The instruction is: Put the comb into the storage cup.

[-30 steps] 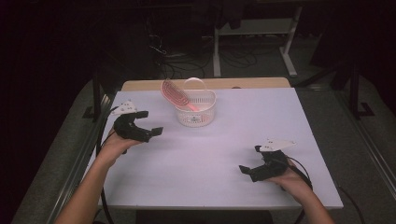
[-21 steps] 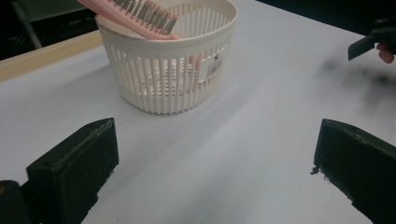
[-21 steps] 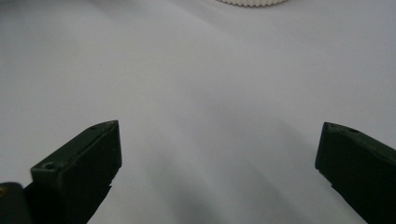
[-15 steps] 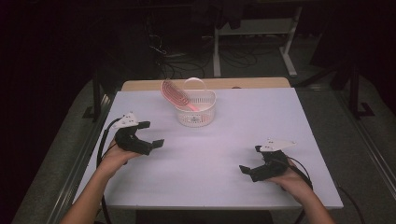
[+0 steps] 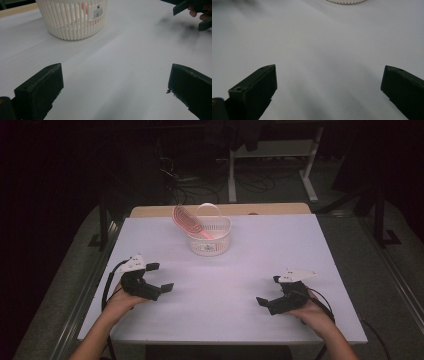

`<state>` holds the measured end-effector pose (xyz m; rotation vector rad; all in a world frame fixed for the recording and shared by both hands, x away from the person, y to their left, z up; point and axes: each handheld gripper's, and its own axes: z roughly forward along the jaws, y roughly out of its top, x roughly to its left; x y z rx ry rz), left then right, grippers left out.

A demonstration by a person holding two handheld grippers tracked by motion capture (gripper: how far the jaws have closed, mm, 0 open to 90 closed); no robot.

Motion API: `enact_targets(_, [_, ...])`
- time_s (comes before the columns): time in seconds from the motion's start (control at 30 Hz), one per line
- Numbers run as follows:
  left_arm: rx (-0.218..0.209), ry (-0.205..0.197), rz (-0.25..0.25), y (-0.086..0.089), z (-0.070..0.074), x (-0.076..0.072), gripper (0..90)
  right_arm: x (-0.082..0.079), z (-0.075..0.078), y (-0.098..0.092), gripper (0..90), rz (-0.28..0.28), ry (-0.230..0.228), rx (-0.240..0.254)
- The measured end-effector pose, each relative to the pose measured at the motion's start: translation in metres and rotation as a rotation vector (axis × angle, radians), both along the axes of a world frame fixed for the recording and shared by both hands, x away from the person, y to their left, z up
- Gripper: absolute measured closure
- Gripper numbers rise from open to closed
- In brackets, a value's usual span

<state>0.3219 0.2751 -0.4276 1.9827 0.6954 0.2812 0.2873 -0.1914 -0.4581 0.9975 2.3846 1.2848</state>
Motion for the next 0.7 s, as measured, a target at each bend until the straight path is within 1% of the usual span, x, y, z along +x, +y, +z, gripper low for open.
enact_targets(0.17, [-0.006,0.006,0.007,0.001,-0.006,-0.008,0.0,0.0,0.0,0.001,0.0,0.003,0.0,-0.004])
enact_targets(0.27, [0.016,0.007,0.0,0.001,-0.01,-0.013,0.0,0.0,0.0,0.0,0.0,0.003,0.0,-0.004])
enact_targets(0.4, [0.025,0.017,-0.004,0.002,-0.016,-0.018,0.0,-0.001,0.0,0.0,0.0,0.003,-0.001,-0.004])
enact_targets(0.47, [0.038,0.016,-0.015,0.002,-0.018,-0.02,0.0,-0.001,0.0,0.0,0.0,0.004,-0.002,-0.004])
enact_targets(0.7, [0.052,0.02,-0.022,0.0,-0.02,-0.02,0.0,-0.001,-0.001,0.001,0.0,0.005,0.001,-0.007])
